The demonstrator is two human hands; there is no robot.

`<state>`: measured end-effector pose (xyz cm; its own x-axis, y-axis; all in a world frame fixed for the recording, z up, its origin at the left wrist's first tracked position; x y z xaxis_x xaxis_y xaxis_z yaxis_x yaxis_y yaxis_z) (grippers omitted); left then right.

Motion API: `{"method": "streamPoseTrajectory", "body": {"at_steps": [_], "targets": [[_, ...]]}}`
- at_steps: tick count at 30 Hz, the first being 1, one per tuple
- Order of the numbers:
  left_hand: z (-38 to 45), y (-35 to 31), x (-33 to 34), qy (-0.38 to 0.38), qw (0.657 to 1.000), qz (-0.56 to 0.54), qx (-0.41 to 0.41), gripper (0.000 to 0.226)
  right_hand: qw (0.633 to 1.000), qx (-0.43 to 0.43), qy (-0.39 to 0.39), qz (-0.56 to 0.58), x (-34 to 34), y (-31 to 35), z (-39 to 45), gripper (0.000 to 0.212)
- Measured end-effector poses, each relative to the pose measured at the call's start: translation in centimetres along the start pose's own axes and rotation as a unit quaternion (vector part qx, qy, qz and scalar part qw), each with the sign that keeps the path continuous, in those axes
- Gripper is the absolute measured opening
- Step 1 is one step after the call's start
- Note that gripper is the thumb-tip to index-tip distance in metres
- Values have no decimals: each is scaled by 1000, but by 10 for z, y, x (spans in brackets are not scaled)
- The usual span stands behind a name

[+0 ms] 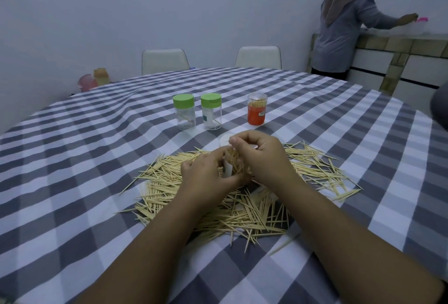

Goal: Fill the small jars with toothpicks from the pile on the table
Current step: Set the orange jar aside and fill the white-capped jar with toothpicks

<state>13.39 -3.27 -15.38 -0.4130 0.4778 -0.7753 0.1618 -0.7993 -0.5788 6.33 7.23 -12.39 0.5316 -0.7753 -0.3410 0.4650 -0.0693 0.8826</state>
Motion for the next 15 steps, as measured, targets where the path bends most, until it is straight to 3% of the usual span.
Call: {"method": "streamPoseTrajectory", "body": {"at_steps": [4,10,15], "targets": [[-1,2,-2,-8,1000,-17,-20,44,1000,25,-8,-3,-5,-3,2,16],[-2,3,-5,-11,999,-28,-45,49,996,41,75,-20,2,-3,1,16],[-2,1,-4,-3,999,-20,-40,54,998,55,42,4,-6,-7,5,6]]}}
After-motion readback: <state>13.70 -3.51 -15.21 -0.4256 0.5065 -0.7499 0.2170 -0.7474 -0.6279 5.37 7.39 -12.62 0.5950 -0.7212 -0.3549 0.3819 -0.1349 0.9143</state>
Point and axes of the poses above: each hand's wrist, its own z-axis towards the middle knuckle, its own x-axis out of the palm, y = z × x, the point moved 5 cm from there along z, towards the middle knuckle, and after that the axes turned 6 degrees about y, right-handed, at the moved point
